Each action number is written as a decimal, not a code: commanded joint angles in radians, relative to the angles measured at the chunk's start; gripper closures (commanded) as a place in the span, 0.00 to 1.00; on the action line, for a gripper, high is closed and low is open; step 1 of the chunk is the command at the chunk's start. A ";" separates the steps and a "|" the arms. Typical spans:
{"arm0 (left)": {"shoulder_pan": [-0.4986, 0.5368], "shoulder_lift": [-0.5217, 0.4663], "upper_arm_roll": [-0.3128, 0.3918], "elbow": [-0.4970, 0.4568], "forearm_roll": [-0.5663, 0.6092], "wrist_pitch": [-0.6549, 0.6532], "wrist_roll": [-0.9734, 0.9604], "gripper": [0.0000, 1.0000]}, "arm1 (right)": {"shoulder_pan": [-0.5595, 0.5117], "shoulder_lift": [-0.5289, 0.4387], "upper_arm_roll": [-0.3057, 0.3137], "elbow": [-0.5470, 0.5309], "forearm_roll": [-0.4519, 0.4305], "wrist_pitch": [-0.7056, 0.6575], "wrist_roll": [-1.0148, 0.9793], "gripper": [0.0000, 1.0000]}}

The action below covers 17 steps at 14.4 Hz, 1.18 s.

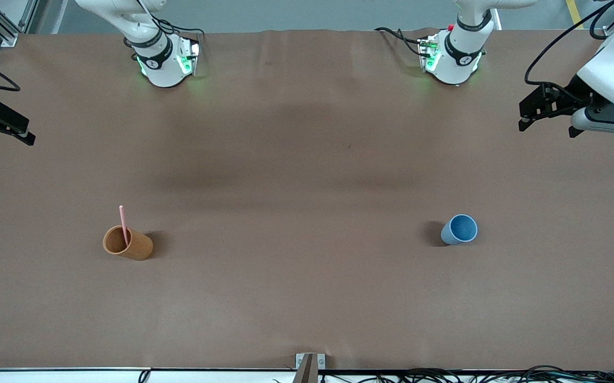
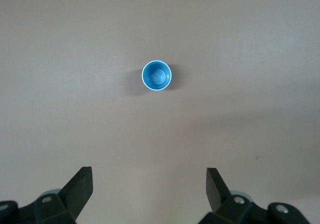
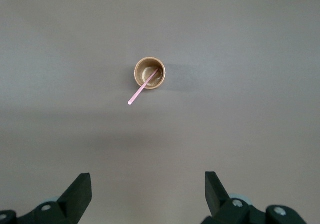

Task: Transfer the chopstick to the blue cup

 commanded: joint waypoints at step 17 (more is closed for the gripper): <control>0.026 0.459 0.021 -0.292 -0.006 0.758 0.035 0.00 | 0.012 0.014 0.016 -0.424 0.014 0.563 -0.001 0.07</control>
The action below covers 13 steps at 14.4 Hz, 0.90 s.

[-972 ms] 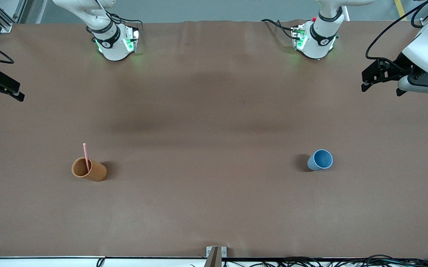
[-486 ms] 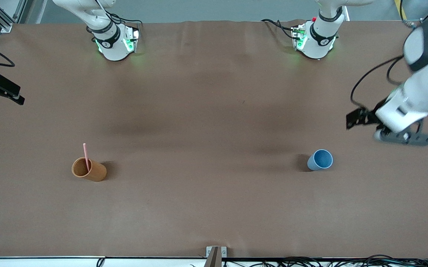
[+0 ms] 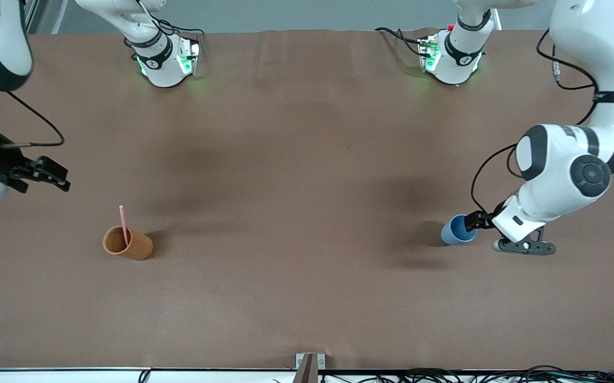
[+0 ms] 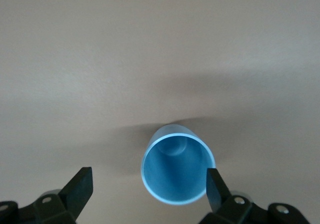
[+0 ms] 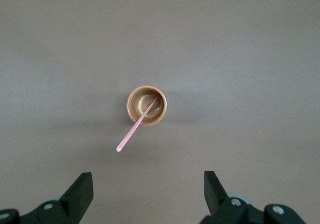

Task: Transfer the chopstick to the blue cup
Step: 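Reach the left gripper to the blue cup while the right gripper reaches the chopstick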

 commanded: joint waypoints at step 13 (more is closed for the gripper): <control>-0.004 0.059 0.004 -0.038 0.030 0.085 0.026 1.00 | 0.093 0.042 0.007 -0.360 -0.007 0.487 0.088 0.54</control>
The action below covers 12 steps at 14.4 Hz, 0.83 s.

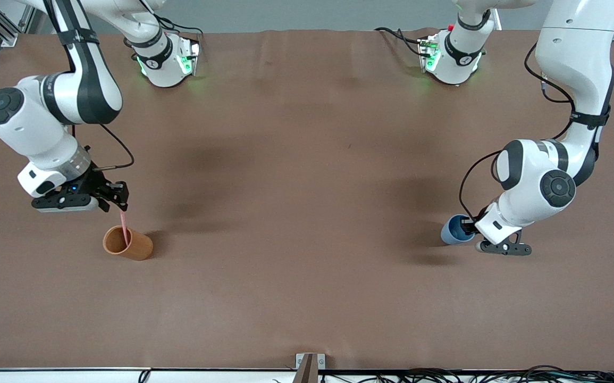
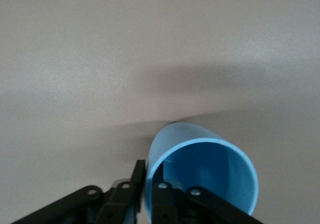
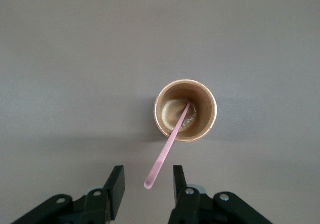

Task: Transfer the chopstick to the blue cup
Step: 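Grasp the blue cup with the left gripper and slide it toward the right gripper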

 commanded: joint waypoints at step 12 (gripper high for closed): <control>-0.061 0.010 -0.398 0.166 0.221 -0.134 -0.876 1.00 | 0.000 0.014 -0.001 -0.033 -0.038 0.033 0.014 0.84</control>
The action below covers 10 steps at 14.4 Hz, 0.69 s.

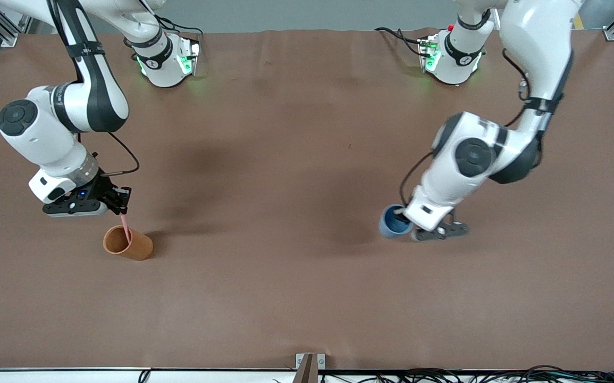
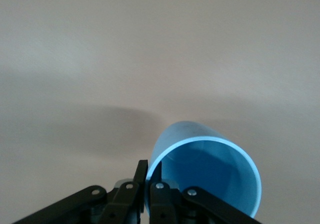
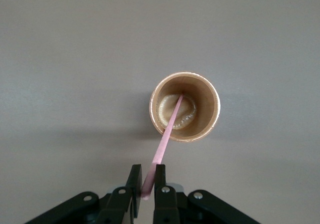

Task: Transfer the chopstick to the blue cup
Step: 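Grasp the blue cup with the left gripper and slide it toward the right gripper, then grasp the pink chopstick with the right gripper and pull it from the cup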

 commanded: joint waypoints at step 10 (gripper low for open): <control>-0.146 0.256 -0.117 0.201 0.281 -0.012 -0.452 1.00 | -0.028 -0.016 -0.003 0.189 -0.018 -0.294 0.014 0.94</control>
